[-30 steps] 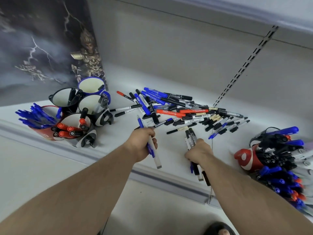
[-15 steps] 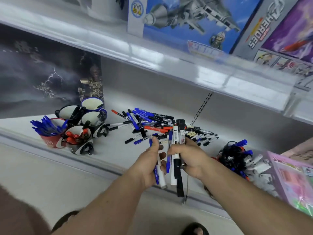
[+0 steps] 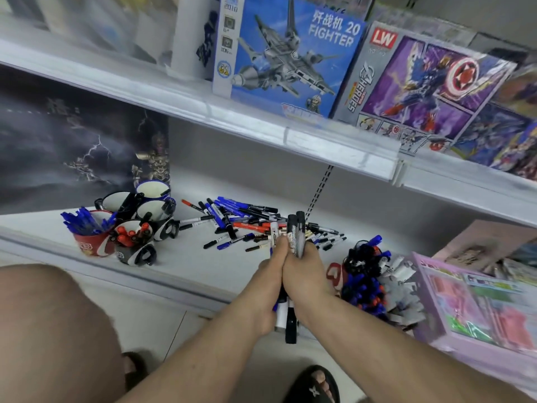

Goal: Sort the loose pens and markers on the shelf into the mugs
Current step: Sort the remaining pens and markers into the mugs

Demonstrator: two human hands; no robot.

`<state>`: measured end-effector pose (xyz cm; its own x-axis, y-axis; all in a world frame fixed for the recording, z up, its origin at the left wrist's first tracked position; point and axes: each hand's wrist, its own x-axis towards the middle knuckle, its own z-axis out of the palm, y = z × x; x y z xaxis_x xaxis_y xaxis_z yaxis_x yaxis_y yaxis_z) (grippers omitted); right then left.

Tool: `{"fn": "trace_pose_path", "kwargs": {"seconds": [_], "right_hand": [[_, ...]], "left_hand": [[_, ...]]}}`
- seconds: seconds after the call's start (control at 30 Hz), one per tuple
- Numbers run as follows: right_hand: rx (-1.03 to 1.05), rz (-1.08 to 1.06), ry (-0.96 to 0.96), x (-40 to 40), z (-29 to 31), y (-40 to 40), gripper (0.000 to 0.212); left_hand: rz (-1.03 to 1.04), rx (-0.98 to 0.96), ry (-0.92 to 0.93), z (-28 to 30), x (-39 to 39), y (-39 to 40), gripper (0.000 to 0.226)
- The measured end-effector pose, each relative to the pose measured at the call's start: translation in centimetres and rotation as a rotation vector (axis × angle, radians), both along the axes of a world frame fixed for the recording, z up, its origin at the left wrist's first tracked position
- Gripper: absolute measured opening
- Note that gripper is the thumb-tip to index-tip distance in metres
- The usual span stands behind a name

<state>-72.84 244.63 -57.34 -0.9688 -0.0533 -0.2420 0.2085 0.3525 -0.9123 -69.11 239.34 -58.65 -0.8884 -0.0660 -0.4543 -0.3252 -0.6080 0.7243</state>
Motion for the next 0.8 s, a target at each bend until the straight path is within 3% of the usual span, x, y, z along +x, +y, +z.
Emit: {"fn": "trace_pose_path", "kwargs": {"seconds": [0.13,0.2,0.27,0.37,0.63,0.8], "right_hand": [[-0.007,-0.067,0.006,-0.6,-1.4,0.8,0.063],[-0.105,-0.094,-0.035,0.0,0.2,0.9,0.058],[-0.276,-0.100,-0.116,0.2,1.5,0.9,0.039],[-0.435,-0.090,-0.223,-0.2,2.1,1.1,0.033],[-0.413,-0.153,-0.289,-1.3,3.5,1.0,0.041],[-0.526,0.216,-0.529,-1.6,6.3,2.3,0.040]], "left_hand": [[-0.001,-0.057,0.060,0.0,0.3,-0.1,0.078],[0.012,-0.111,0.103,0.5,0.4,-0.1,0.052],[0.037,-0.114,0.114,0.7,0.4,-0.1,0.031],[0.090,-0.042,0.103,0.5,0.4,-0.1,0.025],[0.251,0.019,-0.009,-0.8,0.3,-2.6,0.015],[0.300,0.201,-0.007,-0.5,0.0,-6.0,0.012]]}}
